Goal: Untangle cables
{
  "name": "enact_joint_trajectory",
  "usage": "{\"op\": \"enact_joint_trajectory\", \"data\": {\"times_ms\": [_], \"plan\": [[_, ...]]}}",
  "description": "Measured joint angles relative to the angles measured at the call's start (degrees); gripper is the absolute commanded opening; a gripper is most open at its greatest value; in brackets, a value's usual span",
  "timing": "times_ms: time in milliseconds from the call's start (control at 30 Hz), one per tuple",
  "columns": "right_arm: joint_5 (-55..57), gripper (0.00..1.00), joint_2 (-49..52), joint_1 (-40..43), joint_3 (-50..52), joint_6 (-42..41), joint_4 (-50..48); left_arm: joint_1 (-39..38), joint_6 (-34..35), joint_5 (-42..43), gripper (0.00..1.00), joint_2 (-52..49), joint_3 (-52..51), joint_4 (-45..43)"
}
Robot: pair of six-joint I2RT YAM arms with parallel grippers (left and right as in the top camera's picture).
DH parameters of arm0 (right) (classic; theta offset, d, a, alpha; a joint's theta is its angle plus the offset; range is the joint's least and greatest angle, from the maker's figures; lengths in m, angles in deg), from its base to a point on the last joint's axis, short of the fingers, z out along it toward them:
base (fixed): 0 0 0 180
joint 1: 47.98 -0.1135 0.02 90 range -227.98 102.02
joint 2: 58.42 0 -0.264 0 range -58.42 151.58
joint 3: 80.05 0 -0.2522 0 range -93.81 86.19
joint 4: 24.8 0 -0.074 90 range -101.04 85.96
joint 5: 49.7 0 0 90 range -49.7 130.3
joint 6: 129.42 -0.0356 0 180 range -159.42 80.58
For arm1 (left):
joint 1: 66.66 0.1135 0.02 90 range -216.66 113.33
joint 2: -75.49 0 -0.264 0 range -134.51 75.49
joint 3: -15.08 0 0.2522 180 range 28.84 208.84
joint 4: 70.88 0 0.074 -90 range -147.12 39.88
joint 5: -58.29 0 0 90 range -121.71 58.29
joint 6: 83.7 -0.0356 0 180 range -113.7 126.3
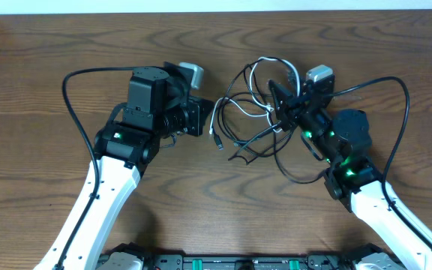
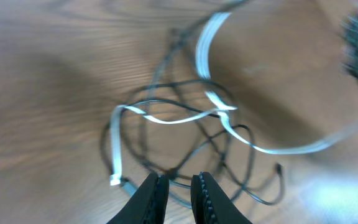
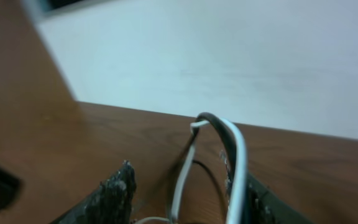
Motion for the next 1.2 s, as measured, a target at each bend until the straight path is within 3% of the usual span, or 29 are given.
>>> {"op": "enact_joint_trajectory", "data": {"times_ms": [67, 167, 333, 400, 667, 733, 900, 967, 1200], "plan": [[-2.78, 0.47, 0.0, 0.0, 0.0, 0.02, -1.29, 0.0, -3.48, 4.68, 0.19, 0.0, 0.0, -0.2], [-5.95, 0.47, 0.0, 0.0, 0.0, 0.0, -2.45, 0.0, -7.96, 11.47, 0.27, 0.0, 0.0, -0.26], [-10.71, 0.63, 0.0, 0.0, 0.0, -0.92, -6.51, 0.0, -12.61, 19.41, 0.37, 0.0, 0.0, -0.33], [-12.04, 0.68, 0.0, 0.0, 0.0, -1.95, -7.52, 0.0, -13.55, 21.05, 0.39, 0.0, 0.0, -0.46], [-13.99, 0.72, 0.0, 0.0, 0.0, -2.84, -6.16, 0.0, -14.82, 23.17, 0.4, 0.0, 0.0, -1.81], [-13.94, 0.71, 0.0, 0.0, 0.0, -2.1, -3.78, 0.0, -14.86, 23.3, 0.51, 0.0, 0.0, -1.92], [-10.19, 0.7, -0.04, 0.0, -0.09, 2.58, 4.26, 0.0, -13.09, 16.76, 0.61, 0.0, 0.0, -1.88], [-7.15, 0.75, -0.02, 0.0, -0.07, 4.81, 7.89, 0.0, -10.27, 11.41, 0.62, 0.0, 0.0, -1.44], [-3.19, 0.76, 0.7, 0.04, -0.13, 20.63, 22.29, 0.0, -2.89, -2.03, 0.64, 0.0, 0.0, 0.0]]}}
